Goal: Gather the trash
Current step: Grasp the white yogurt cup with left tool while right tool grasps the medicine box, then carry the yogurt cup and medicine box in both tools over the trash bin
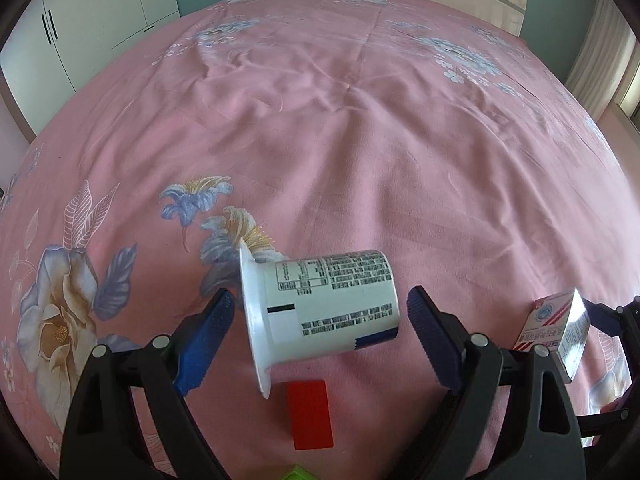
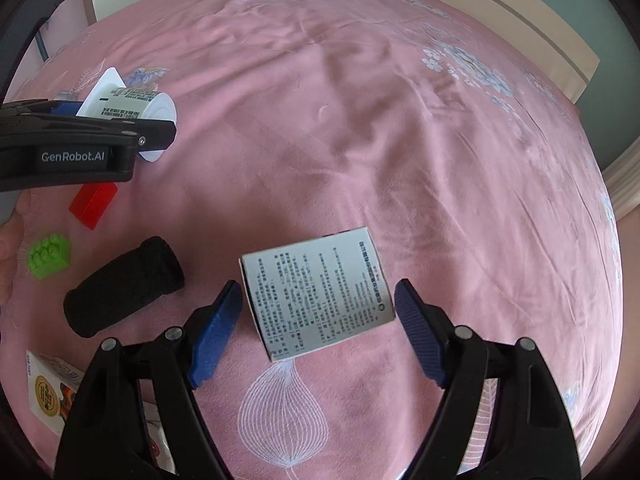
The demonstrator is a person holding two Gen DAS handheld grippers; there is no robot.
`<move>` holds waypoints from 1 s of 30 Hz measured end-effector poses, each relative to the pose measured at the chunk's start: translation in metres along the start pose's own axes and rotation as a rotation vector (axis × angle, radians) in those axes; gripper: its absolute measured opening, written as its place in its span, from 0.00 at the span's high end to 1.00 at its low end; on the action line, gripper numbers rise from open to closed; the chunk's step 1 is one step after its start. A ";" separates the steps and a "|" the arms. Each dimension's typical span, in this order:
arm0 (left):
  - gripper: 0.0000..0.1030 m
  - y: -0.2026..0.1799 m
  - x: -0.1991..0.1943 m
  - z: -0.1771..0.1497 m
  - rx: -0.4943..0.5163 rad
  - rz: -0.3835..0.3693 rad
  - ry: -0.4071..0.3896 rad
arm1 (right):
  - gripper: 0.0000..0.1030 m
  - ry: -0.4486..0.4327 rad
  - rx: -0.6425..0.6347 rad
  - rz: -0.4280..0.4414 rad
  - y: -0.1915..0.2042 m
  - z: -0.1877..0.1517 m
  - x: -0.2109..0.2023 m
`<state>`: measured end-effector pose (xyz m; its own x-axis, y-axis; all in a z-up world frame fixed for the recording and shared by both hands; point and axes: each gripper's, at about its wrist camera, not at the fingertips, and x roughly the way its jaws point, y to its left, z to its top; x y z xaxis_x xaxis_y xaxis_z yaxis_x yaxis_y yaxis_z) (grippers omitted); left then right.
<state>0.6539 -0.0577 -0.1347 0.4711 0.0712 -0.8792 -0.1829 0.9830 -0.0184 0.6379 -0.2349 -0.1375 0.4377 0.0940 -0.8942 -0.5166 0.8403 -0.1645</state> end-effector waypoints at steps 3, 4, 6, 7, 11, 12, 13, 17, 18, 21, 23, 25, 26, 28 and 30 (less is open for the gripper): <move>0.13 -0.002 0.013 0.002 -0.008 0.012 0.021 | 0.25 0.009 -0.006 0.023 -0.004 0.004 0.011; 0.13 -0.003 0.018 0.002 -0.007 0.016 0.030 | 0.25 0.012 -0.006 0.032 -0.005 0.005 0.014; 0.17 -0.003 0.025 0.004 -0.016 0.017 0.040 | 0.32 0.008 -0.005 0.053 -0.007 0.007 0.017; 0.23 -0.002 0.026 0.005 -0.022 0.019 0.038 | 0.38 0.005 -0.003 0.070 -0.007 0.007 0.017; 0.38 -0.001 0.029 0.009 -0.020 0.021 0.033 | 0.47 -0.002 0.002 0.076 -0.005 0.008 0.017; 0.39 0.000 0.029 0.010 -0.017 0.015 0.033 | 0.47 -0.007 0.000 0.067 -0.004 0.008 0.016; 0.39 0.001 0.028 0.010 -0.014 0.010 0.031 | 0.47 -0.010 0.005 0.062 -0.003 0.007 0.014; 0.40 0.003 0.023 0.009 0.000 0.004 0.033 | 0.47 -0.017 0.009 0.033 -0.001 0.005 0.006; 0.40 0.005 0.021 0.009 0.001 0.002 0.034 | 0.47 -0.018 0.009 0.025 -0.001 0.005 0.002; 0.40 0.006 0.008 0.010 0.010 -0.003 0.030 | 0.47 -0.029 0.018 0.003 -0.001 0.005 -0.014; 0.40 0.008 -0.006 0.012 0.017 -0.005 0.016 | 0.47 -0.040 0.024 -0.010 -0.001 0.006 -0.031; 0.40 0.009 -0.025 0.014 0.027 -0.011 -0.004 | 0.47 -0.054 0.032 -0.023 -0.001 0.007 -0.050; 0.40 0.010 -0.036 0.015 0.033 -0.013 -0.017 | 0.47 -0.063 0.034 -0.034 -0.001 0.008 -0.061; 0.40 0.012 -0.062 0.017 0.044 -0.020 -0.047 | 0.47 -0.079 0.045 -0.054 0.001 0.009 -0.085; 0.40 0.014 -0.091 0.019 0.058 -0.025 -0.081 | 0.47 -0.100 0.052 -0.071 0.004 0.010 -0.111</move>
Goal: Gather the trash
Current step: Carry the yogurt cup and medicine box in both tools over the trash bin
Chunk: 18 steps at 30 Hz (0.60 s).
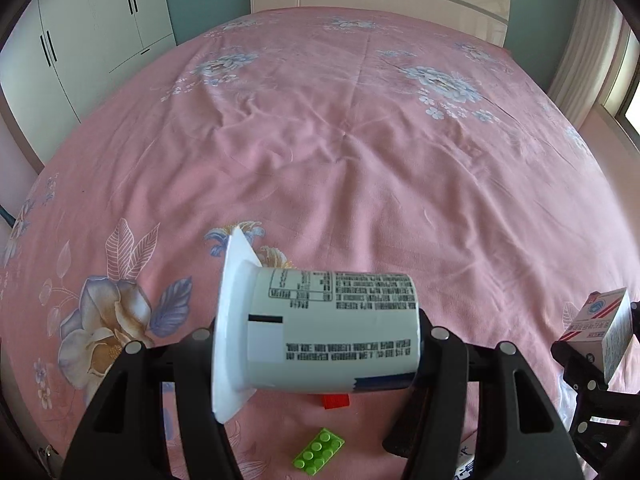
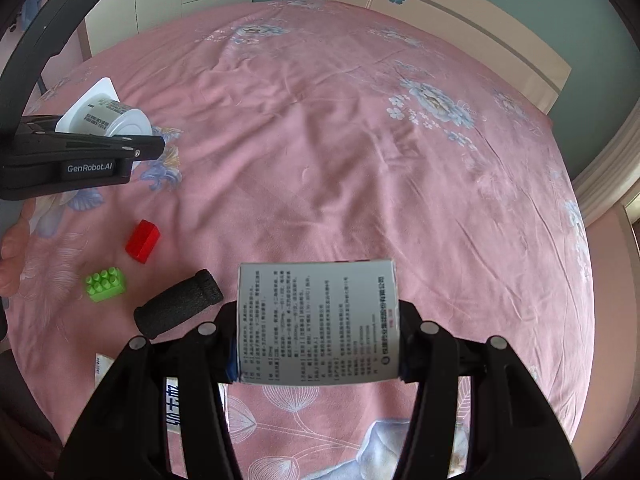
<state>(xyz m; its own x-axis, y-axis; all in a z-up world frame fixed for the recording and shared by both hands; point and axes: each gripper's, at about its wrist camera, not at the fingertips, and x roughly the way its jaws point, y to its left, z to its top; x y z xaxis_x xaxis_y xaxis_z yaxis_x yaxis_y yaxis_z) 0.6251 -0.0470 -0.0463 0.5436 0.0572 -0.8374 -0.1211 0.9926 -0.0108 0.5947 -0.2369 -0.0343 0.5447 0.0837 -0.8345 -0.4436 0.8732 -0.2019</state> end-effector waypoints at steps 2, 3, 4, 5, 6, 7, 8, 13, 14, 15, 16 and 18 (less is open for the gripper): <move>0.40 0.003 -0.031 0.003 0.014 -0.007 -0.035 | 0.47 -0.022 0.009 -0.020 0.002 0.004 -0.029; 0.40 0.005 -0.046 0.004 0.020 -0.012 -0.052 | 0.47 -0.032 0.014 -0.030 0.003 0.006 -0.044; 0.40 0.007 -0.063 0.005 0.025 -0.017 -0.069 | 0.47 -0.043 0.018 -0.041 0.005 0.007 -0.059; 0.40 0.009 -0.079 0.006 0.031 -0.022 -0.088 | 0.47 -0.055 0.022 -0.050 0.007 0.008 -0.075; 0.40 0.011 -0.096 0.006 0.037 -0.027 -0.106 | 0.47 -0.067 0.026 -0.059 0.009 0.009 -0.092; 0.40 0.014 -0.113 0.006 0.040 -0.034 -0.123 | 0.47 -0.080 0.030 -0.069 0.012 0.010 -0.109; 0.40 0.016 -0.131 0.006 0.046 -0.041 -0.141 | 0.47 -0.094 0.034 -0.081 0.016 0.011 -0.127; 0.40 0.028 -0.220 -0.004 0.079 -0.064 -0.233 | 0.47 -0.164 0.045 -0.124 0.038 0.010 -0.214; 0.40 0.031 -0.237 -0.008 0.084 -0.071 -0.249 | 0.47 -0.177 0.047 -0.132 0.044 0.008 -0.231; 0.40 0.034 -0.255 -0.012 0.090 -0.078 -0.266 | 0.47 -0.190 0.049 -0.140 0.049 0.005 -0.248; 0.40 0.037 -0.272 -0.017 0.095 -0.083 -0.283 | 0.47 -0.202 0.051 -0.146 0.055 0.003 -0.264; 0.40 0.043 -0.304 -0.027 0.106 -0.089 -0.317 | 0.47 -0.227 0.057 -0.155 0.066 -0.005 -0.298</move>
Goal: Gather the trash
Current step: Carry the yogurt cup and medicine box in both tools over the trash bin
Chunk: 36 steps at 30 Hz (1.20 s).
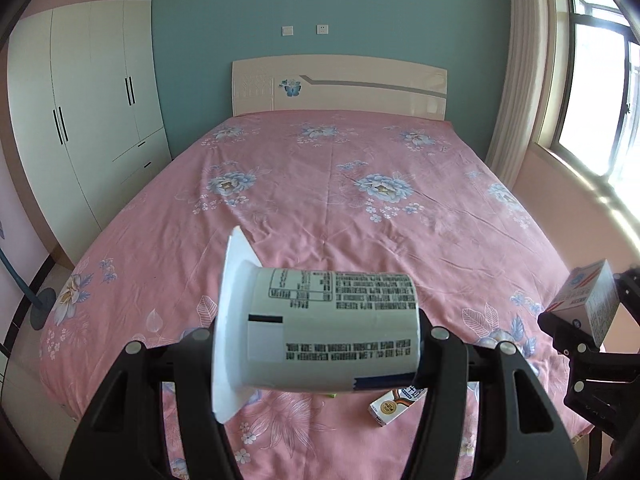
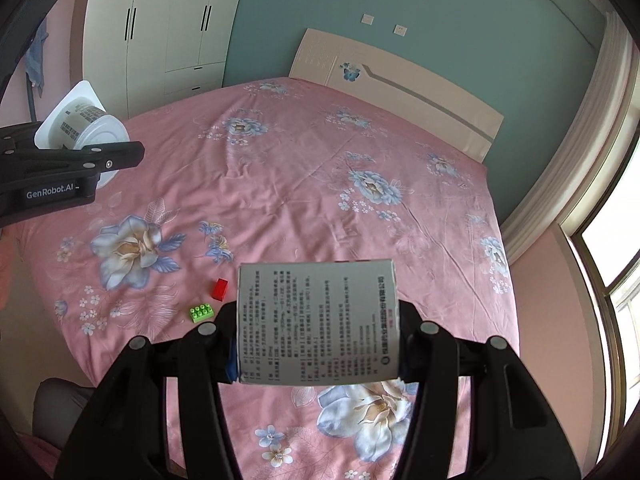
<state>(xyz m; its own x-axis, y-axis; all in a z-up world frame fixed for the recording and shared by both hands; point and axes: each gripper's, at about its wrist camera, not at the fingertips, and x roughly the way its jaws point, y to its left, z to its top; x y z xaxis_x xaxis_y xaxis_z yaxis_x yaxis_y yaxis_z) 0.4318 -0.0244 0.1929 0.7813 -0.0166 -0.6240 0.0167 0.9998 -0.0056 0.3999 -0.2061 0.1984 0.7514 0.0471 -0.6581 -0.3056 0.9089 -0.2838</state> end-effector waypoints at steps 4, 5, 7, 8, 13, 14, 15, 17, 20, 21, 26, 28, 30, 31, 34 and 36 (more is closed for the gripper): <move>0.40 0.005 -0.061 -0.008 0.020 -0.025 -0.044 | 0.47 -0.044 0.006 -0.009 0.016 -0.006 -0.064; 0.40 0.006 -0.075 -0.012 0.029 -0.029 -0.054 | 0.47 -0.053 0.009 -0.009 0.020 -0.008 -0.079; 0.40 0.007 -0.100 -0.021 0.047 -0.031 -0.070 | 0.47 -0.068 0.015 -0.011 0.028 -0.015 -0.107; 0.40 0.008 -0.112 -0.025 0.056 -0.036 -0.077 | 0.47 -0.073 0.018 -0.011 0.032 -0.018 -0.121; 0.40 0.016 -0.165 -0.055 0.103 -0.054 -0.107 | 0.47 -0.108 0.020 -0.012 0.052 -0.039 -0.183; 0.40 0.017 -0.173 -0.062 0.112 -0.053 -0.116 | 0.47 -0.112 0.021 -0.009 0.055 -0.044 -0.192; 0.40 0.018 -0.181 -0.068 0.121 -0.053 -0.123 | 0.47 -0.117 0.024 -0.008 0.058 -0.049 -0.201; 0.40 0.023 -0.195 -0.081 0.136 -0.061 -0.132 | 0.47 -0.123 0.028 -0.007 0.064 -0.061 -0.215; 0.40 0.029 -0.209 -0.102 0.159 -0.067 -0.149 | 0.47 -0.140 0.025 -0.008 0.072 -0.082 -0.233; 0.40 0.030 -0.210 -0.109 0.171 -0.070 -0.151 | 0.47 -0.143 0.025 -0.006 0.075 -0.091 -0.237; 0.40 0.034 -0.211 -0.149 0.206 -0.098 -0.131 | 0.47 -0.124 0.018 0.014 0.091 -0.131 -0.236; 0.40 0.034 -0.205 -0.166 0.222 -0.109 -0.115 | 0.47 -0.109 0.012 0.024 0.098 -0.149 -0.230; 0.40 0.033 -0.197 -0.184 0.228 -0.121 -0.096 | 0.47 -0.092 0.010 0.034 0.106 -0.166 -0.220; 0.40 0.034 -0.191 -0.193 0.229 -0.128 -0.081 | 0.47 -0.082 0.013 0.043 0.109 -0.175 -0.215; 0.40 0.031 -0.173 -0.221 0.244 -0.147 -0.031 | 0.47 -0.040 0.020 0.076 0.121 -0.202 -0.193; 0.40 0.030 -0.161 -0.239 0.254 -0.156 0.004 | 0.47 -0.010 0.018 0.100 0.129 -0.219 -0.178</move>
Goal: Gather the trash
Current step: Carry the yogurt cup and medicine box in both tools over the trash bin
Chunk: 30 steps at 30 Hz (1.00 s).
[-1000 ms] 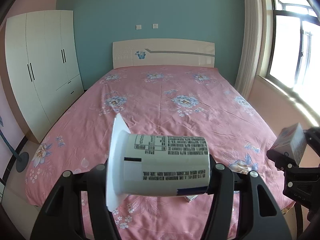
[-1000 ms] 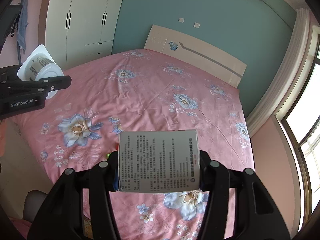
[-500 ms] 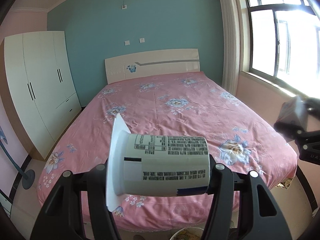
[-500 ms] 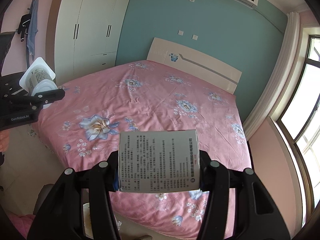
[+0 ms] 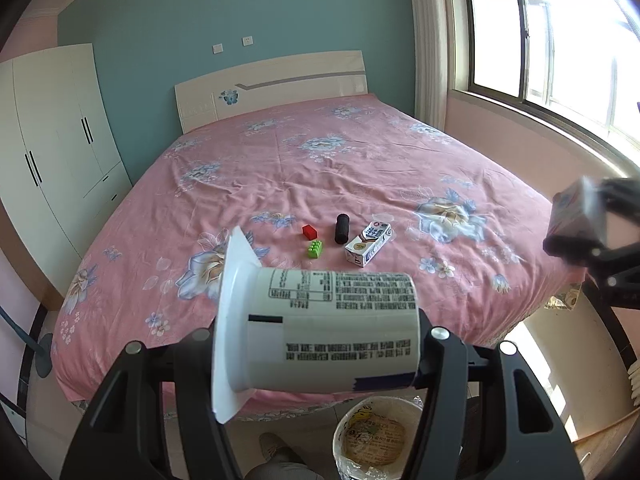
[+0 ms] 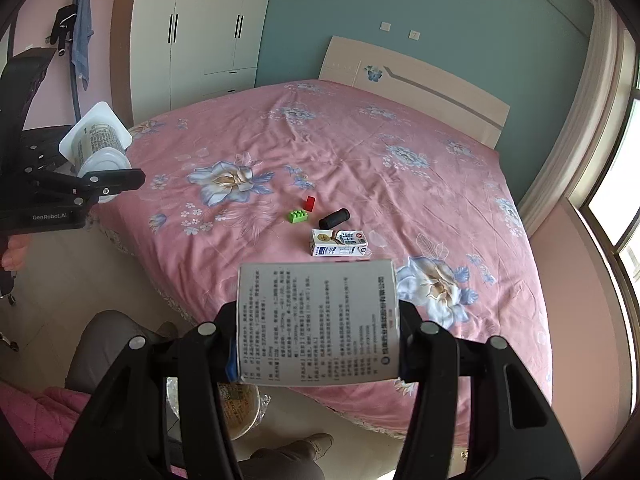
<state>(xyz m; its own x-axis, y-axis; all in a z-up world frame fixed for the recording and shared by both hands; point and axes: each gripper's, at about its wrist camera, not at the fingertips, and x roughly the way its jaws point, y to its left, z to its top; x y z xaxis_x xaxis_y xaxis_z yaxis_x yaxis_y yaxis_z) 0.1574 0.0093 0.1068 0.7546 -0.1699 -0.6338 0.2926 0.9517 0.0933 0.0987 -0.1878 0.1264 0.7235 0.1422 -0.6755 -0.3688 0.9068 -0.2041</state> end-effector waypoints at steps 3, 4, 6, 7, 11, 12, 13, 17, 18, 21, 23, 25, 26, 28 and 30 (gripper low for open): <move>0.40 -0.006 0.019 -0.023 0.003 -0.025 0.053 | 0.47 0.041 -0.003 0.025 0.010 -0.023 0.023; 0.40 -0.008 0.025 -0.031 0.003 -0.031 0.069 | 0.47 0.053 -0.005 0.033 0.014 -0.030 0.030; 0.40 -0.012 0.037 -0.047 0.008 -0.042 0.105 | 0.47 0.080 -0.006 0.055 0.021 -0.044 0.044; 0.40 -0.014 0.042 -0.055 0.012 -0.041 0.121 | 0.47 0.093 -0.008 0.064 0.024 -0.050 0.051; 0.40 -0.023 0.071 -0.086 0.029 -0.058 0.199 | 0.47 0.151 -0.007 0.105 0.036 -0.077 0.083; 0.40 -0.025 0.078 -0.094 0.032 -0.065 0.220 | 0.47 0.166 -0.005 0.119 0.040 -0.084 0.092; 0.40 -0.026 0.086 -0.103 0.032 -0.073 0.241 | 0.47 0.182 -0.003 0.130 0.044 -0.090 0.101; 0.40 -0.032 0.119 -0.133 0.031 -0.096 0.330 | 0.47 0.251 -0.001 0.174 0.058 -0.118 0.135; 0.40 -0.033 0.127 -0.141 0.030 -0.100 0.353 | 0.47 0.271 0.003 0.188 0.062 -0.125 0.144; 0.40 -0.037 0.151 -0.166 0.026 -0.113 0.424 | 0.47 0.331 0.020 0.222 0.073 -0.150 0.172; 0.40 -0.040 0.167 -0.183 0.021 -0.123 0.472 | 0.47 0.369 0.037 0.247 0.079 -0.167 0.190; 0.40 -0.044 0.183 -0.201 0.020 -0.131 0.519 | 0.47 0.405 0.056 0.270 0.084 -0.183 0.205; 0.40 -0.046 0.190 -0.209 0.020 -0.136 0.543 | 0.47 0.424 0.067 0.281 0.088 -0.191 0.213; 0.40 -0.050 0.203 -0.225 0.019 -0.144 0.584 | 0.47 0.460 0.086 0.305 0.094 -0.207 0.227; 0.40 -0.055 0.216 -0.240 0.018 -0.147 0.627 | 0.47 0.497 0.102 0.324 0.101 -0.222 0.241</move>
<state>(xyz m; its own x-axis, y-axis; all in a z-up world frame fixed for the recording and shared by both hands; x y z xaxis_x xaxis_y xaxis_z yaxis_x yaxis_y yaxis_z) 0.1633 -0.0183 -0.2200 0.2207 -0.1116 -0.9689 0.3810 0.9244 -0.0197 0.1060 -0.1506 -0.2142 0.2148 0.2376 -0.9473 -0.4497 0.8851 0.1200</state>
